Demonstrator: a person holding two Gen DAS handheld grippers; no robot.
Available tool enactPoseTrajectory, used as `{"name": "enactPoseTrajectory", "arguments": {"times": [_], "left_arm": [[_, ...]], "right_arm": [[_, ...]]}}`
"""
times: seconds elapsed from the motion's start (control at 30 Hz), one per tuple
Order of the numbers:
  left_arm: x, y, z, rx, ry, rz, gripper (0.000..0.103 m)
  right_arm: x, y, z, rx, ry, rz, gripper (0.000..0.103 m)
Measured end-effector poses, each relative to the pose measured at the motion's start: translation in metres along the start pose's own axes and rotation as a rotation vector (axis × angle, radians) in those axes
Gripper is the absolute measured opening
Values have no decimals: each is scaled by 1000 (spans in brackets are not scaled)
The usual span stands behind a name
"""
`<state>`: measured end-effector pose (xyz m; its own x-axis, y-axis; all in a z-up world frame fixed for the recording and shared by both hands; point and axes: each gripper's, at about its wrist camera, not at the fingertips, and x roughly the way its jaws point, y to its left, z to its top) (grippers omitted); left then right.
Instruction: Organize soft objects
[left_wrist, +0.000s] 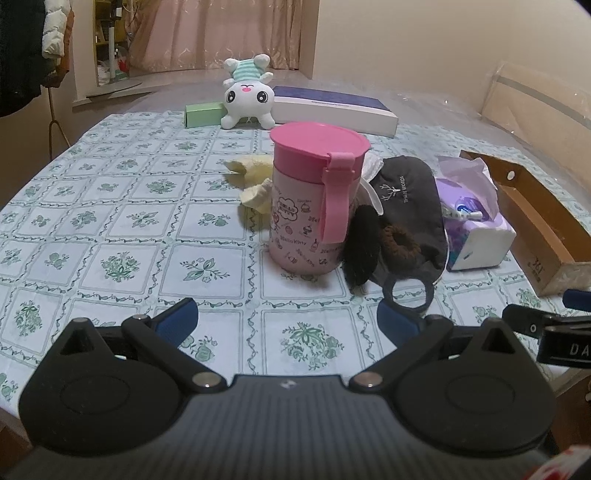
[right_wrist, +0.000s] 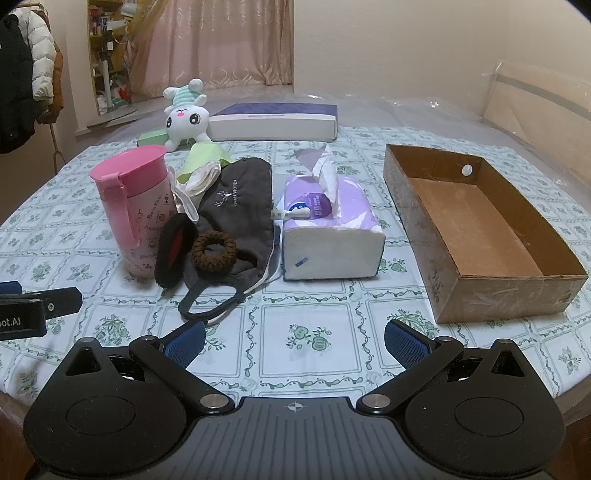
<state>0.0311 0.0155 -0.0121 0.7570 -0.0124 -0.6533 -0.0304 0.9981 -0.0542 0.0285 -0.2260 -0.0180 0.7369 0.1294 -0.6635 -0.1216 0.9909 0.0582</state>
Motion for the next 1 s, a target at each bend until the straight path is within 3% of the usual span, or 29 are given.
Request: {"name": "enactPoseTrajectory", "arguments": {"times": [0.33, 0.83, 0.9, 1.0], "left_arm": [[19, -3, 4, 43, -1, -29, 99], [53, -15, 9, 126, -4, -118, 84], [58, -17, 10, 134, -6, -132, 79], [64, -21, 11, 155, -8, -146, 76]], "right_arm": [[14, 0, 4, -4, -12, 1, 103], [39, 4, 13, -41, -35, 15, 103], [42, 5, 15, -55, -32, 25, 79], [50, 6, 16, -67, -13, 27, 76]]}}
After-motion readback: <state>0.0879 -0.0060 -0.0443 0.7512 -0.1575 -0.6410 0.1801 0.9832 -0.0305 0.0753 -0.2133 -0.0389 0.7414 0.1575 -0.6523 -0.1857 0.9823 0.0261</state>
